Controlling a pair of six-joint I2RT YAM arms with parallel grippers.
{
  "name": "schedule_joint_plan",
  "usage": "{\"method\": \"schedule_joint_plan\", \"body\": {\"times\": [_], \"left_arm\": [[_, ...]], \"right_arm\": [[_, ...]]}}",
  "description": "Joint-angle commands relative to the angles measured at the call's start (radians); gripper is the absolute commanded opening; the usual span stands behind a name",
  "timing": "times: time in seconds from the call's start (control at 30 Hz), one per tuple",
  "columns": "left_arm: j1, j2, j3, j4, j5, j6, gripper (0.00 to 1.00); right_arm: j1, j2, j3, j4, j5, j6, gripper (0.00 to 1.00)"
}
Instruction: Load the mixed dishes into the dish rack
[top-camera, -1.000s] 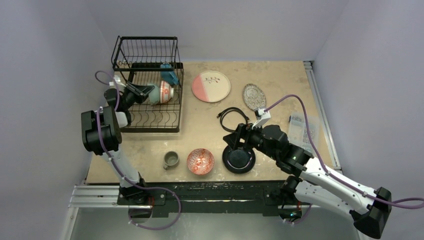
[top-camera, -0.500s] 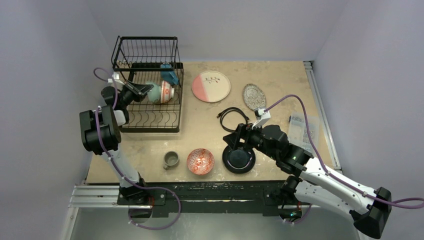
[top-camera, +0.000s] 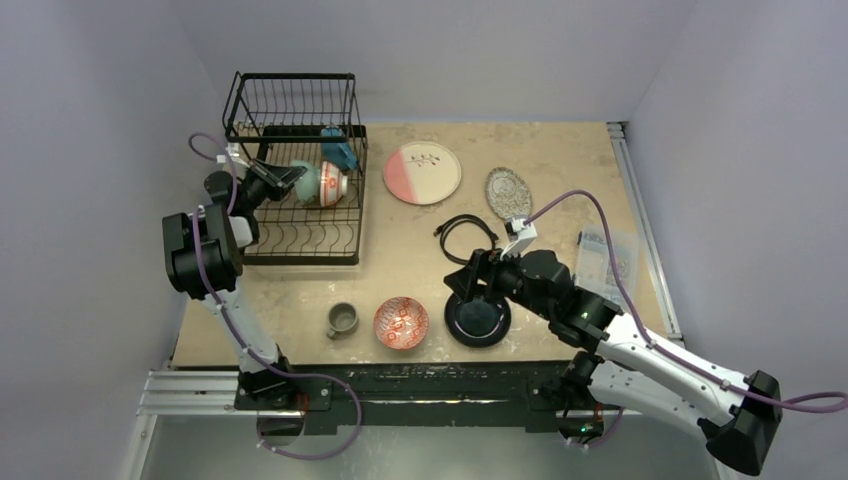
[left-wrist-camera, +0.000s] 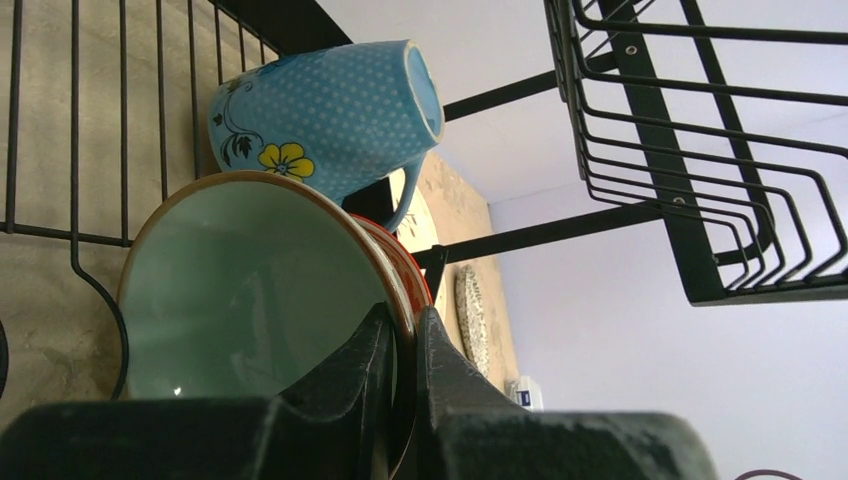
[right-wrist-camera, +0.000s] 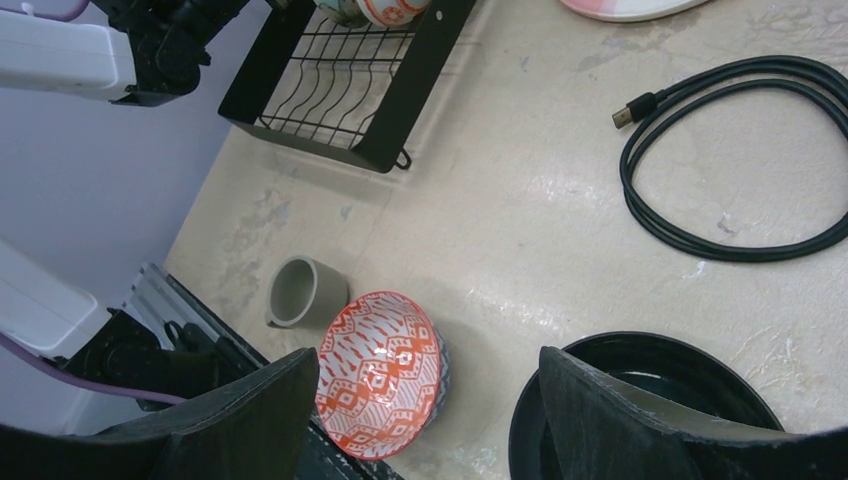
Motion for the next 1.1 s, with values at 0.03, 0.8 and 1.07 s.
{"method": "schedule_joint_plan", "body": {"times": [0.03,0.8,1.07], "left_arm": [[0.009,-0.051,0.048,-0.129,-0.001,0.096,0.11],[0.04,-0.528,-0.05,-0.958,-0.267,0.317,0.64],[-0.006,-0.951,-0.243,-1.106,-0.391,0.375,0.62]], "right_arm": [[-0.002,0.016,-0.004,0.057,-0.017,0.008,0.81],[-0.003,0.026,-0.006,0.061,-0.015,0.002,0.81],[-0.002,0.134,0.005,0.092,-0.002,0.008,0.81]]}}
